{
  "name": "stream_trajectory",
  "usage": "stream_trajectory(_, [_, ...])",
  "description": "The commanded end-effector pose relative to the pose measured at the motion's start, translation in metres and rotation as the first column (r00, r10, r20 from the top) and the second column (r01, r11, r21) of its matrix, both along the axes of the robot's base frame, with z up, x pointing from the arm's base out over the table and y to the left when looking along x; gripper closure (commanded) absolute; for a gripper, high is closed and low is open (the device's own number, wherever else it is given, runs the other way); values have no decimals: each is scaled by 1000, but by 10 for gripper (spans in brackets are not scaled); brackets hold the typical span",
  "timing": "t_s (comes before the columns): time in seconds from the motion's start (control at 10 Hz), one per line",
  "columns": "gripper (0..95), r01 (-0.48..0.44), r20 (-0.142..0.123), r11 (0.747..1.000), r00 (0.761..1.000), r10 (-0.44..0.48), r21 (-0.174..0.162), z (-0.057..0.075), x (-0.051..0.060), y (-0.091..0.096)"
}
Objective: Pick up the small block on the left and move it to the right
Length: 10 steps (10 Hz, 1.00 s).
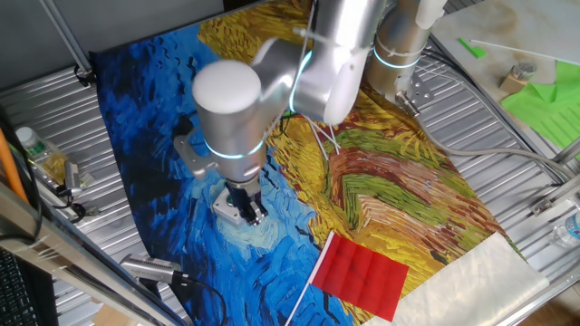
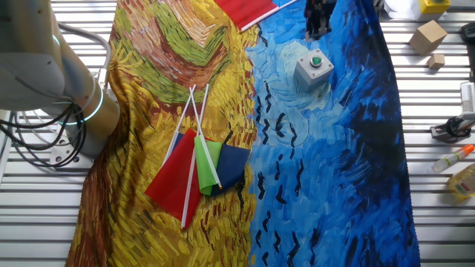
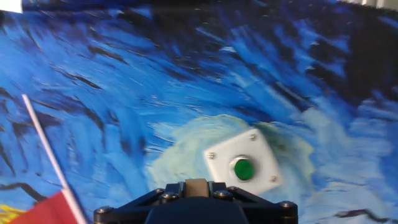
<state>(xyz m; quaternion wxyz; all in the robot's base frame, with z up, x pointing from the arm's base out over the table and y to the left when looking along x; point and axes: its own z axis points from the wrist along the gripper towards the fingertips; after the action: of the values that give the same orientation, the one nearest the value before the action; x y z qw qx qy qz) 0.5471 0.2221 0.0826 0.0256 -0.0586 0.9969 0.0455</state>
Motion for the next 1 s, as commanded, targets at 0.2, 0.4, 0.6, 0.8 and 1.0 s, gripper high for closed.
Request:
stream_trajectory(0.2, [950,-4,9,1000,1000,4,-1,-10,-1,0])
stream_trajectory(0.4, [950,-6,25,1000,1000,6,-6,-24,-2,1])
stream_trajectory(0.6, [950,-4,30,1000,1000,5,-7,-29,-3,1])
stream_trajectory(0.8, [950,-4,42,1000,999,4,-7,-35,-4,2])
stream_trajectory(1.0, [950,-7,43,1000,999,7,-9,-35,-4,2])
